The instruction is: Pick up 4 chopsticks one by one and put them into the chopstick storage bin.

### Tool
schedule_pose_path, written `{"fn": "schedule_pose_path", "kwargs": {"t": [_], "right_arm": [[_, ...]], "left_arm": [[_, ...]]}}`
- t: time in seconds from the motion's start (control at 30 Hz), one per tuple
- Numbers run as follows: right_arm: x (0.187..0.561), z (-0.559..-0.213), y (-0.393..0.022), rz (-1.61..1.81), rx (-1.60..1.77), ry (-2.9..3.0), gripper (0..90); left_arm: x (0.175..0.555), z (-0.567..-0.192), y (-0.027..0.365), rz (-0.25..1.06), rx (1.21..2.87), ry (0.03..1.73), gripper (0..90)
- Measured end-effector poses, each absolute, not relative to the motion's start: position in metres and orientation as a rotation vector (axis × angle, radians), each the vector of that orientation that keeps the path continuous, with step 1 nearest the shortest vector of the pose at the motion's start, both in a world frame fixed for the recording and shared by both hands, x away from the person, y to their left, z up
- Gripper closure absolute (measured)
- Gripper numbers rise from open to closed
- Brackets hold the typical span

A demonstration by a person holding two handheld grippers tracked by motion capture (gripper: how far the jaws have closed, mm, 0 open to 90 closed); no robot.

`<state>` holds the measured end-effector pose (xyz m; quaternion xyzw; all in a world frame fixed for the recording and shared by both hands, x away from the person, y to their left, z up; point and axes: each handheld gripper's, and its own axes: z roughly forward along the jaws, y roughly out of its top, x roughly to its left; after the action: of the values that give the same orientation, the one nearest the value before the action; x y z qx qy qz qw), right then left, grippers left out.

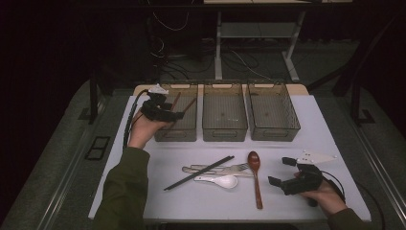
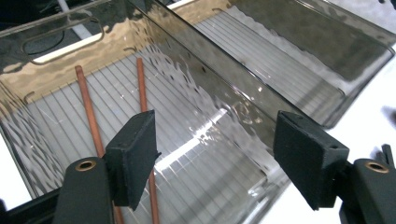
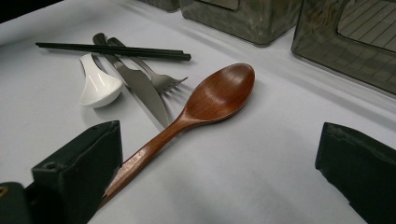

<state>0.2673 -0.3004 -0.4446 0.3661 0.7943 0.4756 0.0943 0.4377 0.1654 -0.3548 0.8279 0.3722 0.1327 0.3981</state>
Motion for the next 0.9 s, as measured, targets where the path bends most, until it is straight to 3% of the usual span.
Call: {"fn": "schedule_pose_path", "kwargs": {"t": [0.9], "right_arm": [[0.267,-0.444,-0.301,1.405,1.09,2.353,0.7]], "left_arm": [[0.365,-0.373,0.158,0.307,2.063,0.828,18.8]]}}
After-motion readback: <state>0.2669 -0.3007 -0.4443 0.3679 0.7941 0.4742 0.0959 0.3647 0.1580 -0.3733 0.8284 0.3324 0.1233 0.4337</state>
